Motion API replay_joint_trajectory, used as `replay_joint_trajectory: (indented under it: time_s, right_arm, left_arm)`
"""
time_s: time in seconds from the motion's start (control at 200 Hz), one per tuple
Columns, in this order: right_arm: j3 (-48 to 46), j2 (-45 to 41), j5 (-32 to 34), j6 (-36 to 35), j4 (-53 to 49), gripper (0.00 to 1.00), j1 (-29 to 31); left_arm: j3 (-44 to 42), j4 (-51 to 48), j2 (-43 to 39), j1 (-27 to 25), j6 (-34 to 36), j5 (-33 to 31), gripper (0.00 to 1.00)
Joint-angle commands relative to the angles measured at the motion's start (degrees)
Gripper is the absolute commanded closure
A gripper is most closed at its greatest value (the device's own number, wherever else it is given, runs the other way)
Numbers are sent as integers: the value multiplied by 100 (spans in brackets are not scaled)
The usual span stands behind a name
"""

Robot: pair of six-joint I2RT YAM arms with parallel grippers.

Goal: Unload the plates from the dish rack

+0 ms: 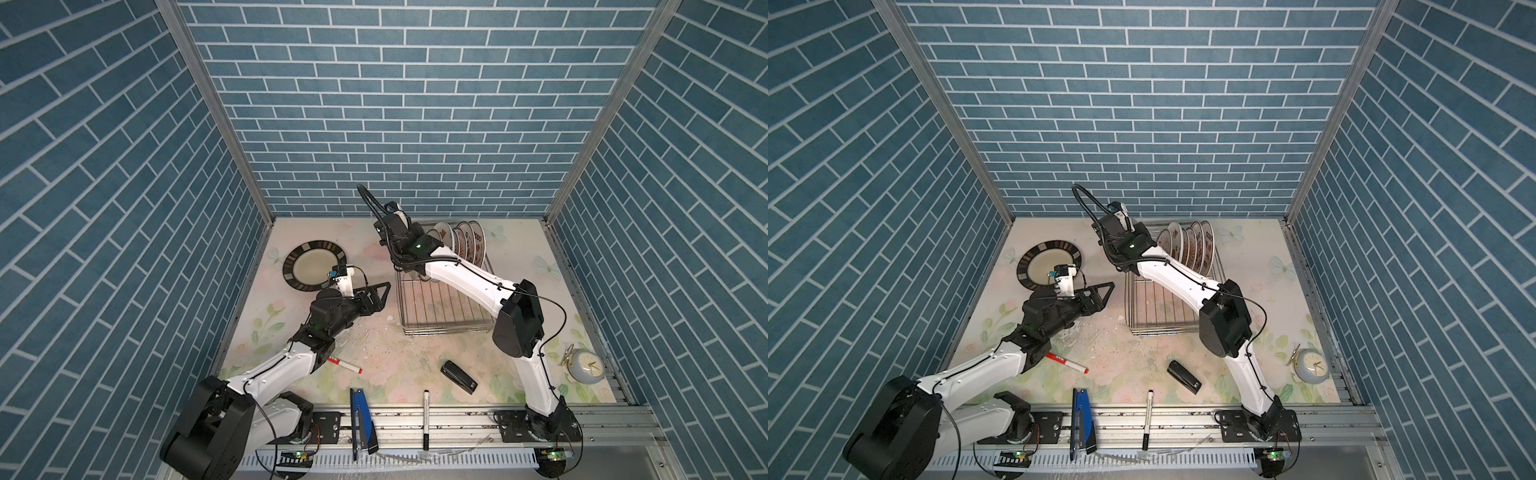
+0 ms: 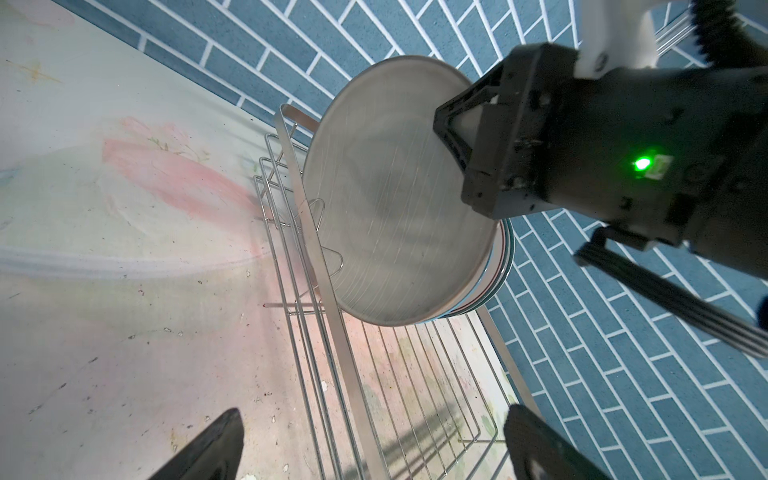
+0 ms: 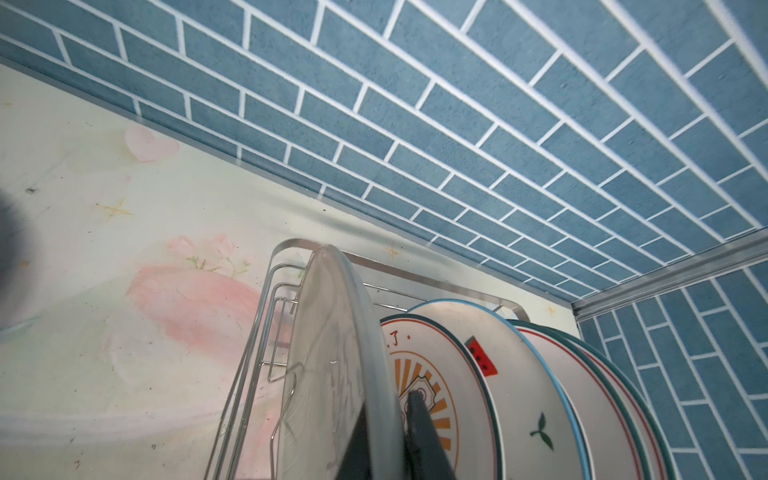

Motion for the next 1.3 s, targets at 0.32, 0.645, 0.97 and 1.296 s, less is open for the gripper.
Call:
replay_joint_trajectory:
  time_s: [0.32,0.645,0.97,1.296]
  right_arm:
    - [-773,-1117,590,-793,1307,96,57]
    - [-2032,-2118,101,-777,2089,97,66]
    - [-2839,-3087,-1509,255,1728,98,-306]
    - [-4055,-4132,-3344,1367,2024,100,-1309]
  left_arm:
    - [-16,238,32,-30,-103,26,0]
    - [-165,645,-32,-46,-155,146,0]
    - [-442,1666,23,-158,-182,335,0]
    - [-168,1009,-109,-675,207,-256,0]
